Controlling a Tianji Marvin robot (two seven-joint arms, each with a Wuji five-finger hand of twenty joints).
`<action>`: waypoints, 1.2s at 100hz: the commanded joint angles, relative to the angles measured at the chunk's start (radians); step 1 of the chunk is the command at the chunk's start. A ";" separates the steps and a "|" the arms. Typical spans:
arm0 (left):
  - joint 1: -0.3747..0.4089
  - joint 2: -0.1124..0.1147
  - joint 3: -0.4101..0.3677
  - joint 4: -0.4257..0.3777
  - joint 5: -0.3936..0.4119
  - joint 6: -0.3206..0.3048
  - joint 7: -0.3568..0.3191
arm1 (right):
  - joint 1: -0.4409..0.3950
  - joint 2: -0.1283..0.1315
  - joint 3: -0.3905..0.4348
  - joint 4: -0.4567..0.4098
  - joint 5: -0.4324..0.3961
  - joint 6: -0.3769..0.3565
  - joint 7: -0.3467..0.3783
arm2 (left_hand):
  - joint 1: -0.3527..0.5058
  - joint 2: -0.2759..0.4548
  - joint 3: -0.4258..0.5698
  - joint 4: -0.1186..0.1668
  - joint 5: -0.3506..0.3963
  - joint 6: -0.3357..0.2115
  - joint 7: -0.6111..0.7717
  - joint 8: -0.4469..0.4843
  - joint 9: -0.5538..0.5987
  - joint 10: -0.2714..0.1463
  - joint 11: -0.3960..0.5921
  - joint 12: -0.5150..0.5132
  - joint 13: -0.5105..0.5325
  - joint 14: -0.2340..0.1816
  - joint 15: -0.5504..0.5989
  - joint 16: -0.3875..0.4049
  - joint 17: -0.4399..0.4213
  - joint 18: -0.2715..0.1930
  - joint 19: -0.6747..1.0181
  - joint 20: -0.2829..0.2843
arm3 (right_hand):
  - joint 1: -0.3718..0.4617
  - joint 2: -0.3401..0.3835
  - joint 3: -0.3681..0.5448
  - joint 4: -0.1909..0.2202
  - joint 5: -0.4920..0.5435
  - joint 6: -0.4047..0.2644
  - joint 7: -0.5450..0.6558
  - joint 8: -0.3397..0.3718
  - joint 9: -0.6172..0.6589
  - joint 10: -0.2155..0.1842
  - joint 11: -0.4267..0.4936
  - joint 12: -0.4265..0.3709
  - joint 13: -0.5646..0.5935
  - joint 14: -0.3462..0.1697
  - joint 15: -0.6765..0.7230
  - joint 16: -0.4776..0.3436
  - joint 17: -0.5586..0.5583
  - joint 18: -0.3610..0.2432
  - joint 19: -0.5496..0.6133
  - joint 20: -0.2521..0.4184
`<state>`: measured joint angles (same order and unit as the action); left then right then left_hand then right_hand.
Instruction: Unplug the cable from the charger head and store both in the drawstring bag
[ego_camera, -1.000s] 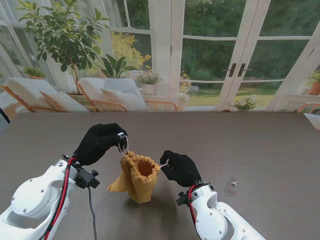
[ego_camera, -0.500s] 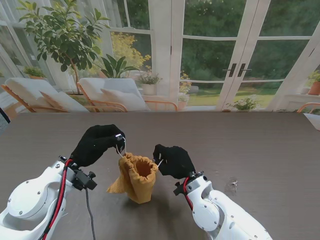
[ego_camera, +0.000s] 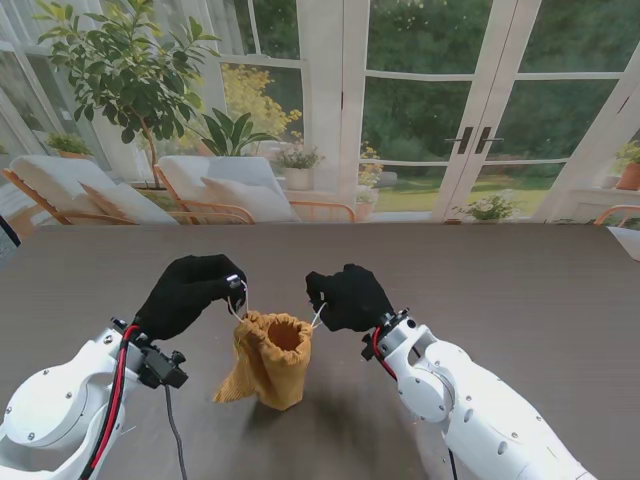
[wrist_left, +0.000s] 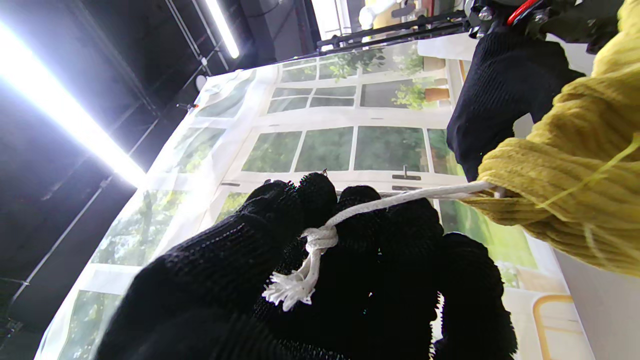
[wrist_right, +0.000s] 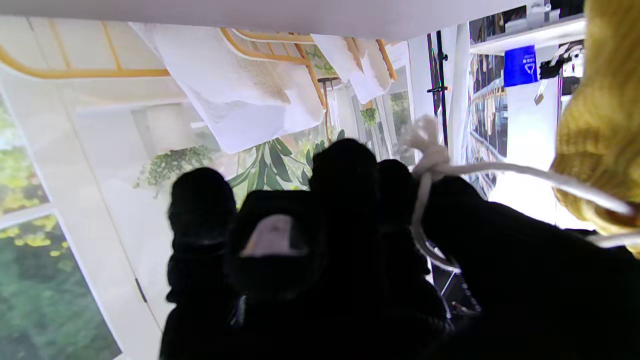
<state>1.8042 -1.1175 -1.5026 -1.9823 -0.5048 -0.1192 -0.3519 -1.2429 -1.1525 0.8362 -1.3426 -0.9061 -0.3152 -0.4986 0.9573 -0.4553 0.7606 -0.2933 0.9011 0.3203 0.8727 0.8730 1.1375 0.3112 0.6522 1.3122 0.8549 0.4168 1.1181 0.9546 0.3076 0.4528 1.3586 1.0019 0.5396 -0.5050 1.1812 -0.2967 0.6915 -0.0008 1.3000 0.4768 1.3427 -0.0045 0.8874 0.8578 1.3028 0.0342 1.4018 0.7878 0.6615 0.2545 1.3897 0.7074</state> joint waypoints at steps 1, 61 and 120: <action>0.004 0.000 -0.005 -0.015 -0.005 -0.004 -0.021 | 0.019 0.009 0.000 0.003 -0.019 -0.011 0.017 | 0.077 0.033 0.019 0.026 0.012 -0.014 0.105 0.041 0.030 -0.035 0.031 0.003 0.042 0.037 0.019 0.010 0.028 -0.041 0.029 0.009 | 0.004 -0.016 0.055 -0.014 0.012 -0.068 0.074 0.042 0.077 0.007 0.032 0.019 0.017 -0.097 0.037 0.022 0.367 -0.034 0.037 -0.021; 0.019 0.000 -0.010 -0.029 -0.008 -0.018 -0.017 | 0.089 0.027 -0.043 0.033 -0.090 0.060 0.036 | 0.067 0.026 0.035 0.020 0.017 -0.015 0.108 0.038 0.038 -0.038 0.032 0.002 0.052 0.033 0.023 0.011 0.037 -0.037 0.034 -0.002 | 0.002 -0.053 0.105 -0.017 0.037 -0.049 0.078 0.048 0.104 -0.001 0.068 0.020 0.018 -0.145 0.099 0.068 0.428 -0.071 0.097 0.015; 0.043 0.000 -0.028 -0.043 -0.012 -0.059 -0.012 | 0.187 0.033 -0.079 0.105 -0.087 0.088 0.111 | 0.058 0.018 0.052 0.014 0.021 -0.021 0.113 0.037 0.044 -0.045 0.034 0.006 0.062 0.022 0.027 0.010 0.047 -0.039 0.040 -0.013 | 0.007 -0.025 0.071 -0.010 0.013 -0.073 0.077 0.068 0.098 -0.005 0.052 0.010 0.018 -0.149 0.087 0.069 0.417 -0.086 0.070 0.009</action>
<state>1.8380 -1.1159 -1.5221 -2.0107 -0.5154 -0.1740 -0.3498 -1.0652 -1.1211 0.7564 -1.2479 -0.9916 -0.2258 -0.4060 0.9573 -0.4553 0.7606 -0.2933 0.9011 0.3206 0.8727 0.8730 1.1385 0.3112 0.6594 1.3117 0.8792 0.4155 1.1212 0.9546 0.3314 0.4572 1.3585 1.0019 0.5192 -0.5449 1.2280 -0.2994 0.7163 -0.0084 1.3000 0.5111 1.3656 -0.0346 0.9250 0.8604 1.3110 0.0012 1.4649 0.8472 0.6622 0.2001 1.4335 0.7074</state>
